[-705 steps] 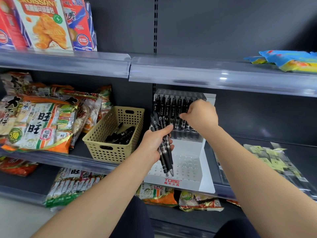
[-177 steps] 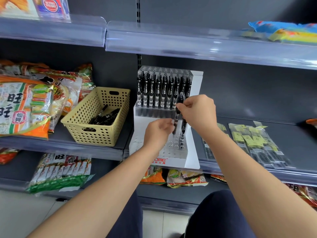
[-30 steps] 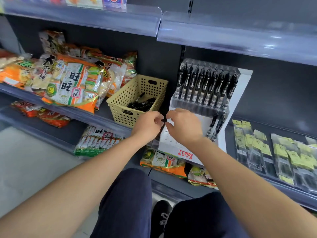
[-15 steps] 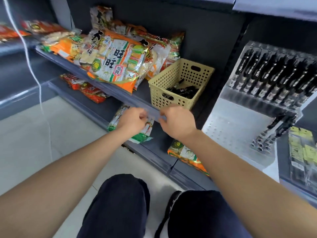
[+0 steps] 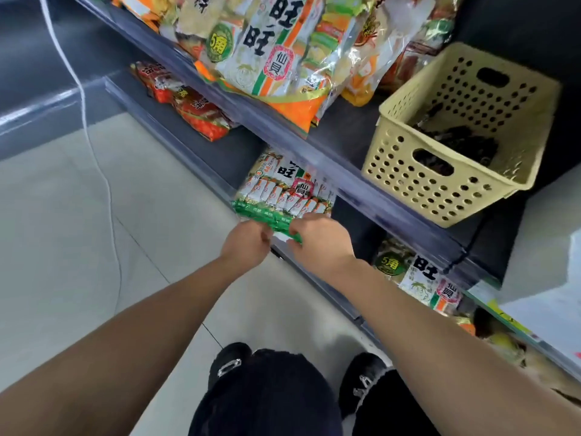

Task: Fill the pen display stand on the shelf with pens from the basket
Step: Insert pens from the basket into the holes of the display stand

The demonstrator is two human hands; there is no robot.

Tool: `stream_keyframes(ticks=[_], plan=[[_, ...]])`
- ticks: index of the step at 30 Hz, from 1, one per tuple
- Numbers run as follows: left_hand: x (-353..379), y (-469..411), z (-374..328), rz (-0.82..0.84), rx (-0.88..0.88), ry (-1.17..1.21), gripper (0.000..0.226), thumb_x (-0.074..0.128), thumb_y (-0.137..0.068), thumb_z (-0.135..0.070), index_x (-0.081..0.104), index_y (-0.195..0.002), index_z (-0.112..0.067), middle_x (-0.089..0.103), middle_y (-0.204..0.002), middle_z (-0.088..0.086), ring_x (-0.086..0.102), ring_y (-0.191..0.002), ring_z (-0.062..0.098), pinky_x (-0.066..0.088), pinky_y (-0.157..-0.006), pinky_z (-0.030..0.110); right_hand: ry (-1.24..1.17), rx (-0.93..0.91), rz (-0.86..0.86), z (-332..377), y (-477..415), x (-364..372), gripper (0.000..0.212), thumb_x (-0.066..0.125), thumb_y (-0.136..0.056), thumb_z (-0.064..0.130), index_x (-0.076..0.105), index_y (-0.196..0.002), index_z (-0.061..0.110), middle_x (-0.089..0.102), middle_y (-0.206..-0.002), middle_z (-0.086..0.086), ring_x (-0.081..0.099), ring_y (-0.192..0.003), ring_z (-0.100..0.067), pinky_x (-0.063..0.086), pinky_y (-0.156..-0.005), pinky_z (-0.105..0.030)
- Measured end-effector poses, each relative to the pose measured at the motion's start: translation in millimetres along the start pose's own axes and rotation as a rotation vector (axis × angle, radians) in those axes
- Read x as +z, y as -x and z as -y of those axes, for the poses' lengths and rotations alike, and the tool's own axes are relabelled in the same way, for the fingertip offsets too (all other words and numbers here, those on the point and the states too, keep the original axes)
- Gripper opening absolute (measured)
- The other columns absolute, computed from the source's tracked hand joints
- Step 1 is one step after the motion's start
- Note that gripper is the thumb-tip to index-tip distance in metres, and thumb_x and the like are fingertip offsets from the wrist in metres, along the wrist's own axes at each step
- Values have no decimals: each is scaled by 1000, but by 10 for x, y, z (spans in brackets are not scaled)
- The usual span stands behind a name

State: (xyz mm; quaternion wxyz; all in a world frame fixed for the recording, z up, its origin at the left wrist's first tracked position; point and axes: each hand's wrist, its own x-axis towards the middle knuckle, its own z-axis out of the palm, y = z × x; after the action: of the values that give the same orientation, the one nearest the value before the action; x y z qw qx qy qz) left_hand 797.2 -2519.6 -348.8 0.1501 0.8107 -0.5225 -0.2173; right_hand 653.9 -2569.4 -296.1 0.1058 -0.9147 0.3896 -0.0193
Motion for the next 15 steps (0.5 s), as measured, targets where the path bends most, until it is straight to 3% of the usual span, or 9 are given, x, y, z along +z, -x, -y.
stream_keyframes(ticks=[7, 10, 15], plan=[[630, -463, 531, 102, -122, 13, 23, 52, -92, -16, 70, -107, -15, 68, -113, 9, 60, -106, 27, 48, -90, 35, -9, -43, 117, -126, -385, 705, 26, 47, -93, 25, 62, -112, 13, 58, -110, -7, 51, -108, -28, 47, -76, -32], [963, -694, 728, 223, -108, -118, 32, 52, -95, -24, 61, -125, -16, 59, -128, 7, 54, -118, 24, 46, -96, 32, 9, -62, 139, -194, -518, 974, 26, 46, -94, 26, 61, -112, 13, 56, -110, -8, 50, -108, -27, 40, -70, -31], [1500, -972, 916, 391, -2, -365, 39, 51, -95, -24, 48, -132, -10, 45, -136, 7, 42, -125, 25, 41, -99, 35, -27, -83, 27, -278, -647, 1339, 9, 65, -82, 20, 69, -81, 11, 60, -77, -7, 61, -78, -31, 47, -53, -31]])
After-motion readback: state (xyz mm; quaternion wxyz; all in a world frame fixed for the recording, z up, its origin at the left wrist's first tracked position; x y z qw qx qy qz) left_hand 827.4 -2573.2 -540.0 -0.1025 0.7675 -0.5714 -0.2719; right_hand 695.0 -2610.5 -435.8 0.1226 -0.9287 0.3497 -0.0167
